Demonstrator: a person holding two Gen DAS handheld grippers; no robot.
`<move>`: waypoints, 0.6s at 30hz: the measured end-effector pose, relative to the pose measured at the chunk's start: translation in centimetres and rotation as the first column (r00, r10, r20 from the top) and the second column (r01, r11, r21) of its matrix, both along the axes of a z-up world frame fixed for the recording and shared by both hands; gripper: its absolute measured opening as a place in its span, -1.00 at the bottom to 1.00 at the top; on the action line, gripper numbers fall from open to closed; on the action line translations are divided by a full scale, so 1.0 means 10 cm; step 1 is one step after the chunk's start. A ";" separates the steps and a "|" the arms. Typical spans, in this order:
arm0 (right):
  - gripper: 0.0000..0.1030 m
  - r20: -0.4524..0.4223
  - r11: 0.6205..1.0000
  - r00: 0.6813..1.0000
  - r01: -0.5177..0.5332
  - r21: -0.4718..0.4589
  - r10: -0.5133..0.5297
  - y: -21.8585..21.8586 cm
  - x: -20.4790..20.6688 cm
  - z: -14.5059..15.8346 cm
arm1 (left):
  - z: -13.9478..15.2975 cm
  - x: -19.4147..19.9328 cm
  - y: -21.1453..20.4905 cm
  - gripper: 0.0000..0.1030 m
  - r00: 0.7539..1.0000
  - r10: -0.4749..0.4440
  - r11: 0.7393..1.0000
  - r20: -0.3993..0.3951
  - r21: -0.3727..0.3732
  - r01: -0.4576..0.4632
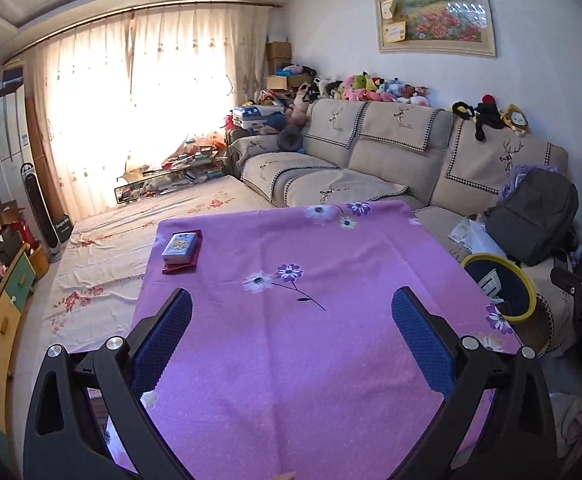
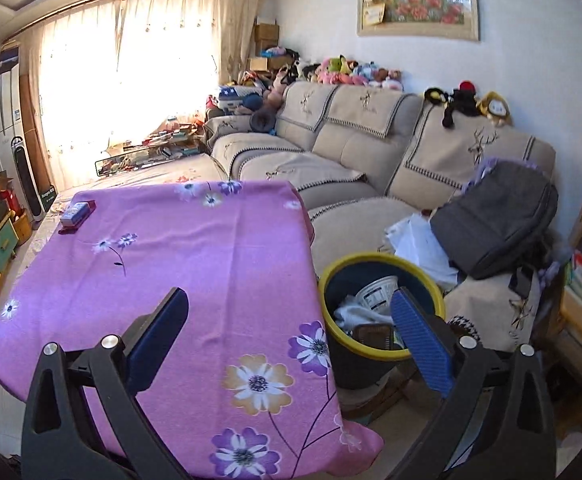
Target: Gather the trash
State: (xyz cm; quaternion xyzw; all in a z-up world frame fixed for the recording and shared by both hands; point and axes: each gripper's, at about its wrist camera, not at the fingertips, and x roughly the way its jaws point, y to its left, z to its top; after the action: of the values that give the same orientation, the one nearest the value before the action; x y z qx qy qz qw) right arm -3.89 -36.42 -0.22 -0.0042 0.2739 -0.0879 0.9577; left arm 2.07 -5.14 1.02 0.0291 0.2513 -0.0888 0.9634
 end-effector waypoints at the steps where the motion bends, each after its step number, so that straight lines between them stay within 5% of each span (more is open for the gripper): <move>1: 0.87 0.005 1.000 1.000 0.003 0.000 -0.003 0.04 -0.03 0.03 | 0.01 -0.05 0.08 0.91 1.000 0.001 1.000 0.000 -0.023 -0.001; 10: 0.87 -0.011 1.000 1.000 0.001 0.020 -0.001 0.22 -0.17 -0.04 | -0.11 -0.23 0.42 0.91 0.999 0.023 0.995 -0.032 -0.093 -0.026; 18: 0.87 -0.015 1.000 1.000 0.010 0.013 -0.010 0.21 -0.16 -0.07 | -0.17 -0.15 0.28 0.91 0.999 0.008 0.996 -0.053 -0.087 -0.012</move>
State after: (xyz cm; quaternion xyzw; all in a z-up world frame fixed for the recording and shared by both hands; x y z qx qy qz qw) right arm -5.47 -34.28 -0.90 0.0026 0.2815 -0.0907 0.9553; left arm 0.55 -2.33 -0.73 -0.0167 0.2725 -0.0955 0.9572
